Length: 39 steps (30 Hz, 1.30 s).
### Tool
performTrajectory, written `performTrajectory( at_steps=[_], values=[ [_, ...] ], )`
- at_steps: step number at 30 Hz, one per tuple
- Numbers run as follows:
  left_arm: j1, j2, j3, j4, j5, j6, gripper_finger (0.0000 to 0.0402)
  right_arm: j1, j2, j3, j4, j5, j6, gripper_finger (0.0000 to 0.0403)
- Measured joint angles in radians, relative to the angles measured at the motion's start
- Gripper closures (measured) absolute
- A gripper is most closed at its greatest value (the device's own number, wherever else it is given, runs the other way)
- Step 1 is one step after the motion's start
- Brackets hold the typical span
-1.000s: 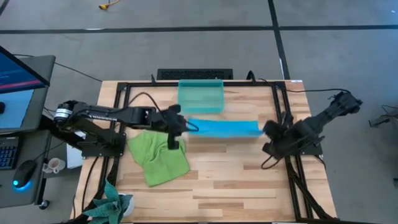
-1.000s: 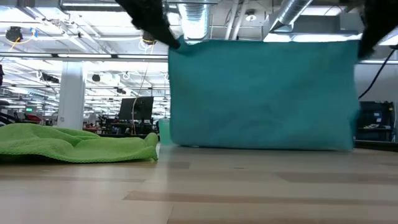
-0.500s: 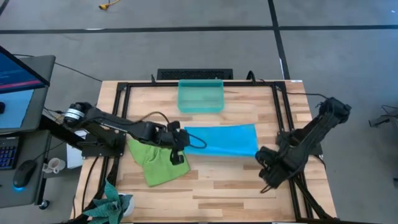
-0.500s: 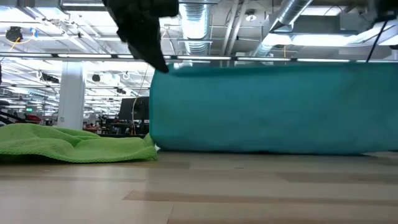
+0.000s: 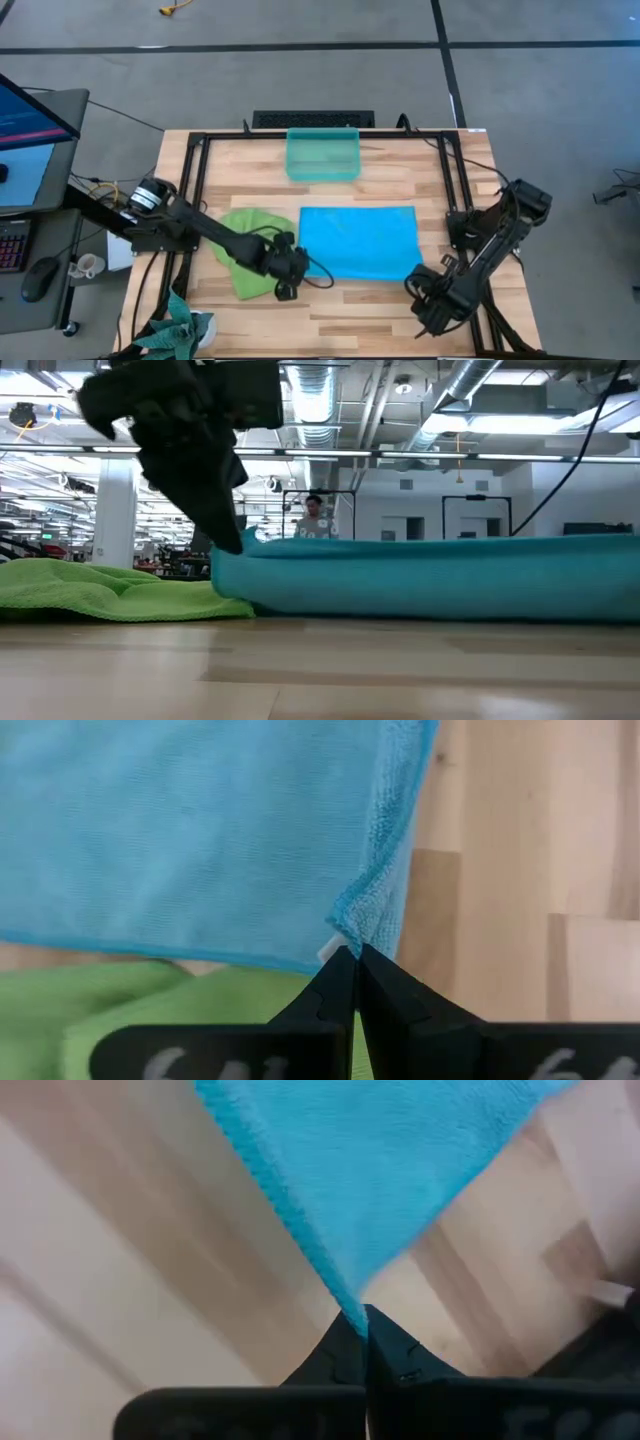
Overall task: Roll microfiber towels into tight, uniform cylinder then place into a basket
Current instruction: Fold the blue microfiber cloth
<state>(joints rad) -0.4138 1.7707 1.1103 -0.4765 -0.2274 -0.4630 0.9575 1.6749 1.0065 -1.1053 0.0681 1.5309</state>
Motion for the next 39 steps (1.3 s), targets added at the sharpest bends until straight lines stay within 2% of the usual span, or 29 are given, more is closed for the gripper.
performTrajectory(
  at_steps=[8, 12, 17, 24, 30, 34, 39],
  values=[
    [-0.015, -0.021, 0.012, -0.039, -0.192, -0.016, 0.04, -0.093, 0.03, 0.003, -0.127, -0.025, -0.114, 0.0393],
    [0.02, -0.02, 0.018, -0.064, -0.223, -0.024, 0.04, -0.174, 0.019, 0.031, -0.262, -0.014, -0.176, 0.0399],
    [0.056, -0.02, 0.018, -0.099, -0.258, -0.056, 0.04, -0.293, 0.019, 0.055, -0.369, 0.055, -0.277, 0.0391],
    [0.095, -0.02, 0.017, -0.188, -0.316, -0.107, 0.04, -0.464, 0.019, 0.055, -0.38, 0.144, -0.385, 0.0399],
    [0.118, -0.019, 0.017, -0.194, -0.318, -0.107, 0.04, -0.588, 0.019, 0.054, -0.365, 0.209, -0.475, 0.0393],
    [0.12, -0.019, 0.016, -0.194, -0.328, -0.093, 0.04, -0.626, 0.019, 0.038, -0.303, 0.271, -0.513, 0.0399],
    [0.138, -0.019, 0.016, -0.19, -0.362, -0.071, 0.04, -0.658, 0.019, -0.023, -0.264, 0.277, -0.514, 0.0395]
  ],
)
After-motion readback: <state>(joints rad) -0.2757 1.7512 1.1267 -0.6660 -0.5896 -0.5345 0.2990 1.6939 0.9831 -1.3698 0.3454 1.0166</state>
